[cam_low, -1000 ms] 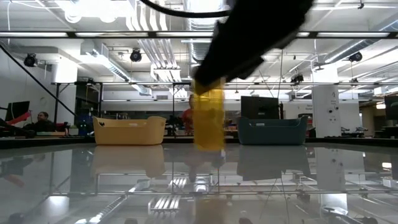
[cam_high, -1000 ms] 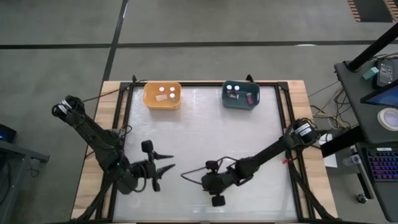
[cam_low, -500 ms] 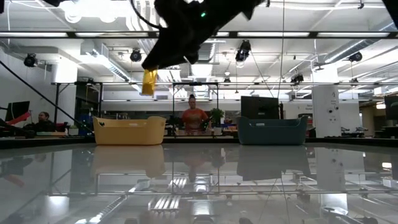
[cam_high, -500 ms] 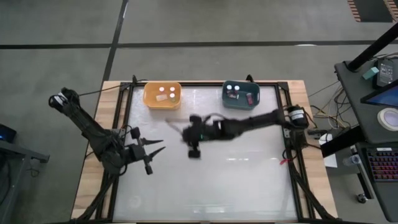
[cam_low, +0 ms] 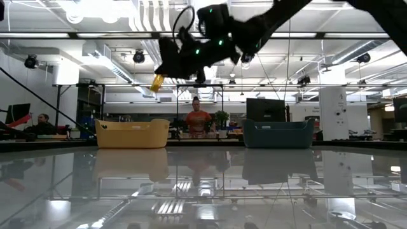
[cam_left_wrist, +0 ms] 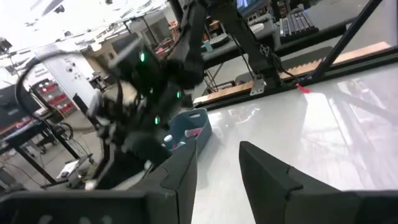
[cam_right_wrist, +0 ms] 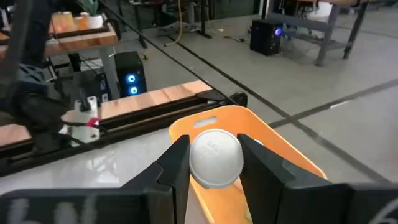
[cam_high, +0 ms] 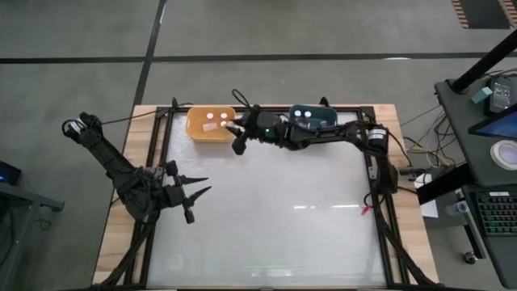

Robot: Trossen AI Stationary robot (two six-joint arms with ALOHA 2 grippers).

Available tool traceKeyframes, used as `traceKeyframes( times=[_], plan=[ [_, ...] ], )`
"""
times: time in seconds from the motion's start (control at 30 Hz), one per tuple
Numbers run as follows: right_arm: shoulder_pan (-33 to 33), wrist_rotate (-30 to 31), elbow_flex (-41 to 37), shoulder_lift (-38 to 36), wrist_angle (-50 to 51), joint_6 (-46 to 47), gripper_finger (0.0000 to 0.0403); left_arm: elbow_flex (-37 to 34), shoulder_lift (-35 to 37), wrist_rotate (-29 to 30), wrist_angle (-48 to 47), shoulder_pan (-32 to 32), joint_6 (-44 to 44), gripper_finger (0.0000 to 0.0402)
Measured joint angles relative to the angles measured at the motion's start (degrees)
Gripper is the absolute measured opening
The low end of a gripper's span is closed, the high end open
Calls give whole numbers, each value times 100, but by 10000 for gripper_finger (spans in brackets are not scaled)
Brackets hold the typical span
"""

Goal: Pick and place medicine bottles into bin by pill shape (circle, oval)
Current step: Put the orange tablet bottle into the yellow bin, then return to Home Position

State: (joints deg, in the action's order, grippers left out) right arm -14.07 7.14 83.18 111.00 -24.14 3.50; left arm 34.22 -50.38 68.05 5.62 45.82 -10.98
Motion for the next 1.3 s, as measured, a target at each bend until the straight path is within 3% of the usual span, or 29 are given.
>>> traceKeyframes(
  times=[0.23, 0.6, 1.03, 1.3],
  plan=[
    [-171, 80, -7, 775, -808, 400, 107, -13, 17, 0, -5, 0, -146, 104],
    [-279, 96, 79, 1073, -758, 642, 110, -76, 68, 20, -5, 0, -151, 104],
    [-283, 102, 79, 1062, -759, 704, 203, -83, 82, 33, -5, 0, -147, 104],
    [-203, -293, 81, 975, -464, 650, 213, -90, 82, 39, -5, 0, -144, 104]
  ],
)
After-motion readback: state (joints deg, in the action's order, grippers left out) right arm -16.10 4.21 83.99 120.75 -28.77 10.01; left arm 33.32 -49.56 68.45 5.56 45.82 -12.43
